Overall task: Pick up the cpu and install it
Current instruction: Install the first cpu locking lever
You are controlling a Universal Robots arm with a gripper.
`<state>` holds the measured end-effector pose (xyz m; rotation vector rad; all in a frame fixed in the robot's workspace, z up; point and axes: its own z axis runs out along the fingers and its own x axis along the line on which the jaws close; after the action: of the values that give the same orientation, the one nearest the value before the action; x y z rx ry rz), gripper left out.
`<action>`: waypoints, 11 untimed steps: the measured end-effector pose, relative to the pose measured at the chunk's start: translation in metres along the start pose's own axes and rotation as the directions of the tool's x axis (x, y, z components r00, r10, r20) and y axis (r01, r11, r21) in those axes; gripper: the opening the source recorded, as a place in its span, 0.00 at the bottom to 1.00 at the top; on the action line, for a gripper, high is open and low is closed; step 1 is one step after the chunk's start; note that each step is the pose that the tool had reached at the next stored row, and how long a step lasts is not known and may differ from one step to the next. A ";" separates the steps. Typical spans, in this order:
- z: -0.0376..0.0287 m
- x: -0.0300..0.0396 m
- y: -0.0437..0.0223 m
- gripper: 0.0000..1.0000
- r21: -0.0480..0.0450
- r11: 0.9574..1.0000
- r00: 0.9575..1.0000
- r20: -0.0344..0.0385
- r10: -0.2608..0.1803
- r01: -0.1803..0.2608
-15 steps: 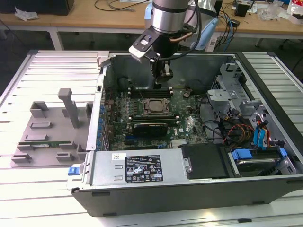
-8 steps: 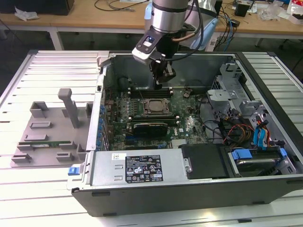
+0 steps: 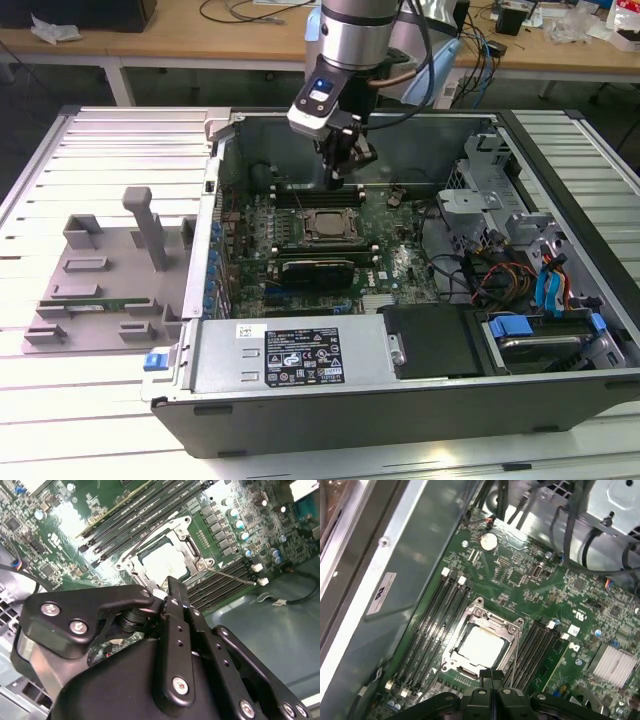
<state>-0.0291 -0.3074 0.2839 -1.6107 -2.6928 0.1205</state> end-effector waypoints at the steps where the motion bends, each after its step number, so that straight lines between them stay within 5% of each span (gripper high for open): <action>1: 0.0000 0.0000 0.0000 0.11 -0.001 1.000 1.000 0.001 -0.022 0.022; 8: 0.0000 0.0000 0.0000 0.11 -0.004 0.992 0.992 0.009 -0.126 0.126; 11: 0.0000 0.0000 0.0000 0.11 -0.006 0.984 0.984 0.013 -0.179 0.179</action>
<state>-0.0291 -0.3074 0.2839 -1.3644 -2.8332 0.1206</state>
